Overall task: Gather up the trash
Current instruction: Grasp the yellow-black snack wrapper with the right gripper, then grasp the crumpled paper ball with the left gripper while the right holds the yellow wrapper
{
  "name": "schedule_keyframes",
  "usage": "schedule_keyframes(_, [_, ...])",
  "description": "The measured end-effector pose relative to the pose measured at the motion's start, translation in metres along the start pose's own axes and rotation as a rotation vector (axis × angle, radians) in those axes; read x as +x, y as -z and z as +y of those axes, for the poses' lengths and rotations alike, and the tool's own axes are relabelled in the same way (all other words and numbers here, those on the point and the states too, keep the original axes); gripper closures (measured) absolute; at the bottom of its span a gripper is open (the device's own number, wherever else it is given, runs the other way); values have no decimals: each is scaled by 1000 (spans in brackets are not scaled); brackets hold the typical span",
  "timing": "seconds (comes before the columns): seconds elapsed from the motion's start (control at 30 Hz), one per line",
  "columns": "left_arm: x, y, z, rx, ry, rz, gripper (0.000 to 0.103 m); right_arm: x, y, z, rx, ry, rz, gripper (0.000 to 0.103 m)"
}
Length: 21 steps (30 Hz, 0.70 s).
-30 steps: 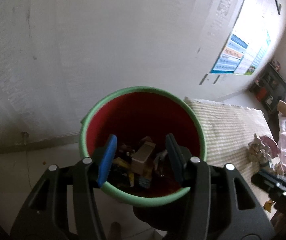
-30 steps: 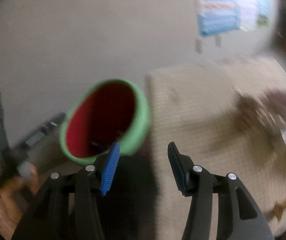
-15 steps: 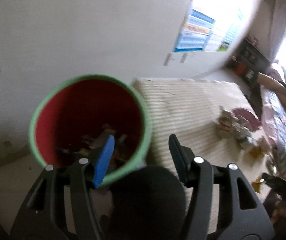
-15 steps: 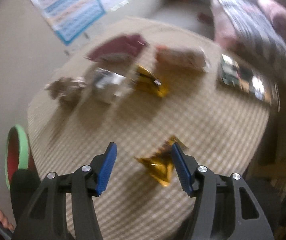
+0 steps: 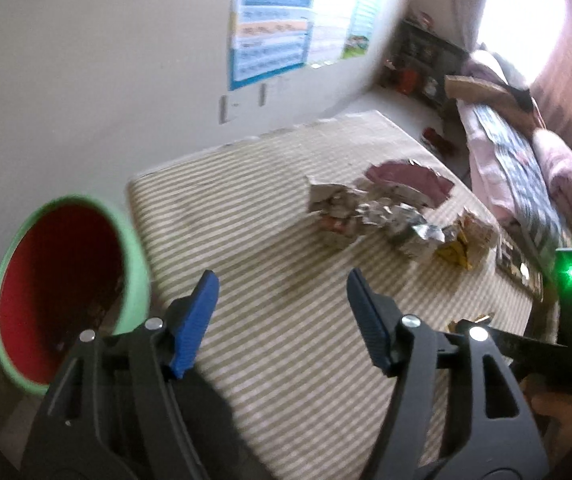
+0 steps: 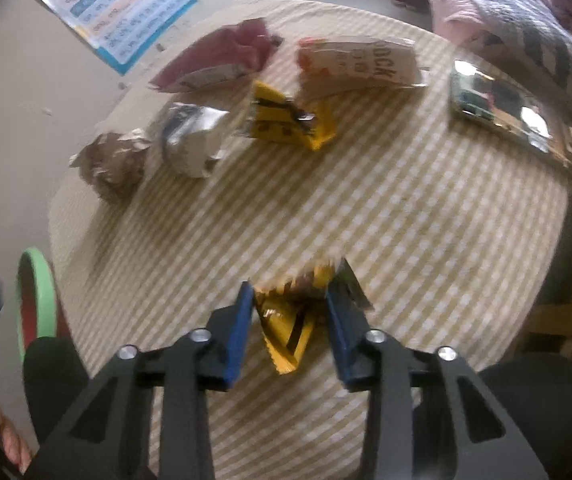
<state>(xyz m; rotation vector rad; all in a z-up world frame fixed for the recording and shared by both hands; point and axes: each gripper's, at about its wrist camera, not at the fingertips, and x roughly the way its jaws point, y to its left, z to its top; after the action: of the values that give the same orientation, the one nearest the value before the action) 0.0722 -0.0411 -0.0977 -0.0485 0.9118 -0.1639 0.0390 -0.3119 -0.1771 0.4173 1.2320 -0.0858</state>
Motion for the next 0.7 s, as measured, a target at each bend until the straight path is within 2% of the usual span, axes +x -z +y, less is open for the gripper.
schedule_keyframes(0.03, [7, -3, -7, 15, 11, 13, 39, -3, 1, 3, -15, -61, -18, 71])
schedule_keyframes(0.1, [22, -10, -18, 33, 42, 33, 39, -6, 2, 9, -33, -129, -53, 71])
schedule_keyframes(0.2, [40, -19, -34, 84, 42, 30, 39, -6, 2, 10, -34, -162, -57, 71])
schedule_keyframes(0.3, [55, -36, -51, 160, 23, -17, 27, -5, 2, 8, -20, -188, -50, 71])
schedule_keyframes(0.37, [57, -46, -55, 190, 66, -54, 17, -6, 0, 7, -19, -203, -51, 71])
schedule_keyframes(0.43, [60, -57, -62, 256, 116, -81, 11, -6, 0, 6, -20, -217, -44, 71])
schedule_keyframes(0.5, [67, -63, -72, 359, 107, -89, 10, -8, 2, 6, -20, -226, -40, 70])
schedule_keyframes(0.6, [88, -68, -80, 449, 76, -45, 9, -7, 2, 4, -14, -242, -34, 70])
schedule_keyframes(0.7, [113, -72, -75, 439, 49, 25, 9, -5, 1, 4, -2, -257, -30, 69])
